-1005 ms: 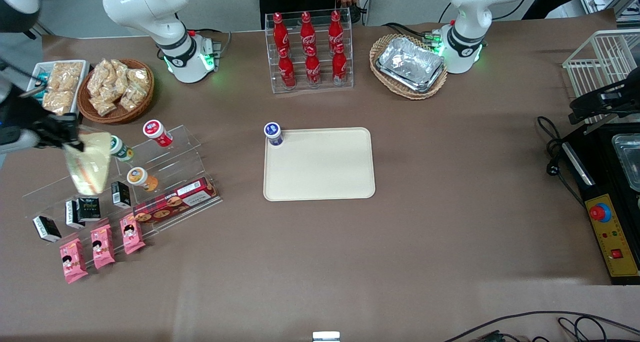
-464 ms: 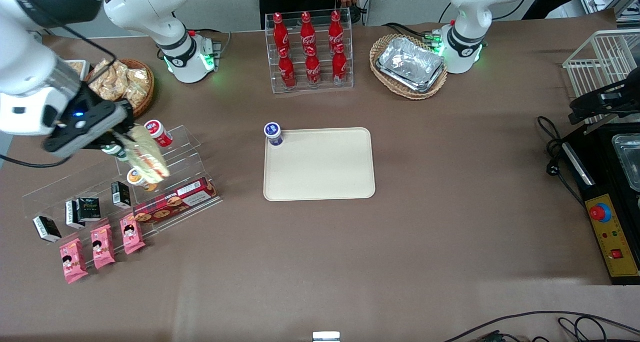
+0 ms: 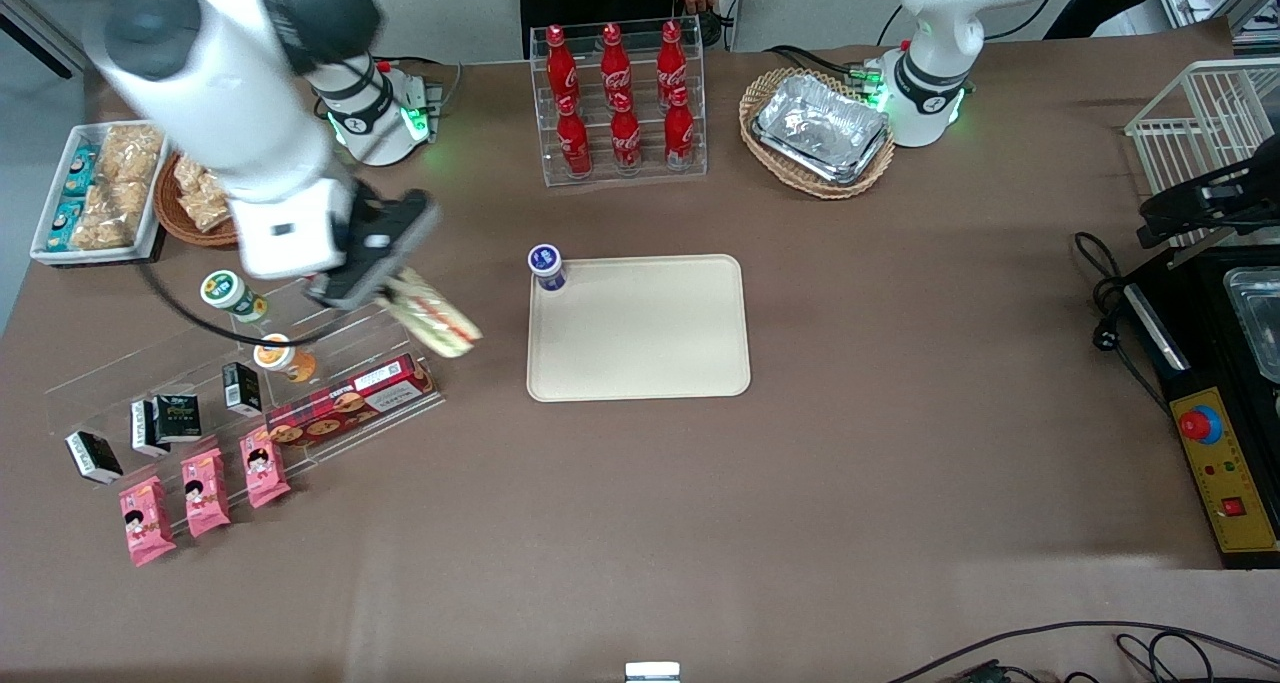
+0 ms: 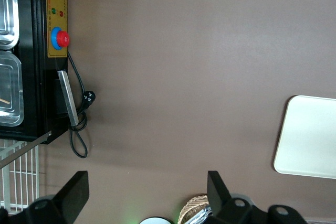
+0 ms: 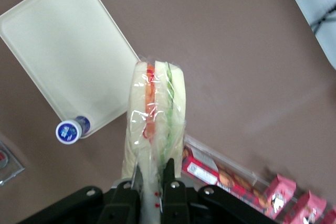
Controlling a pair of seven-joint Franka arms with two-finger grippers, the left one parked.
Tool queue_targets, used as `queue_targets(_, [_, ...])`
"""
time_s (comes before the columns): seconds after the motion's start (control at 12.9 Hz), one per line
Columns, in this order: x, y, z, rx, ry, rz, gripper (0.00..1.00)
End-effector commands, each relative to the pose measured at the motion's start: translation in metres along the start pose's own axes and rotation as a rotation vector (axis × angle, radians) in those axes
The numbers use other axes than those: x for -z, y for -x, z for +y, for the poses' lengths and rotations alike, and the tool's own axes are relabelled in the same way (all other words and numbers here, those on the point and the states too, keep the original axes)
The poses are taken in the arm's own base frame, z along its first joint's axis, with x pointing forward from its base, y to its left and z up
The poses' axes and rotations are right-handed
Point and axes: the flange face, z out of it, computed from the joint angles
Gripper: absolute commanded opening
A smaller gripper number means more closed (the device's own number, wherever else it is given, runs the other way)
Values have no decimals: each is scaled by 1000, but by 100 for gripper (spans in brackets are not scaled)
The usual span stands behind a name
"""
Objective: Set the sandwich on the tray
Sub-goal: 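Carry the sandwich over the beige tray and lower it down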
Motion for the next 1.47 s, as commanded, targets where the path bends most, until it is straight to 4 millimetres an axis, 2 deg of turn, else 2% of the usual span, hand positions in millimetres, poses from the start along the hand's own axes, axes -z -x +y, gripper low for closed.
queue_targets(0.0, [-30,-37,-18,152,40,1,3])
queue_targets(0.39, [-100,-94,-76,329,61,-25,3])
queue_targets(0.54, [-130,-118,-111,397,81,-25,3])
queue_targets(0.77, [-187,-144,-152,494,113,-25,3])
queue_targets(1.0, [-238,-155,-168,532,135,-43,3])
queue_targets(1.08, [-254,-160,-179,552,146,-37,3])
queue_targets(1.16, [-268,-165,-204,590,153,-33,3])
queue_targets(1.24, [-282,-167,-218,617,166,-39,3])
queue_targets(1.39, [-303,-169,-227,637,179,-44,3])
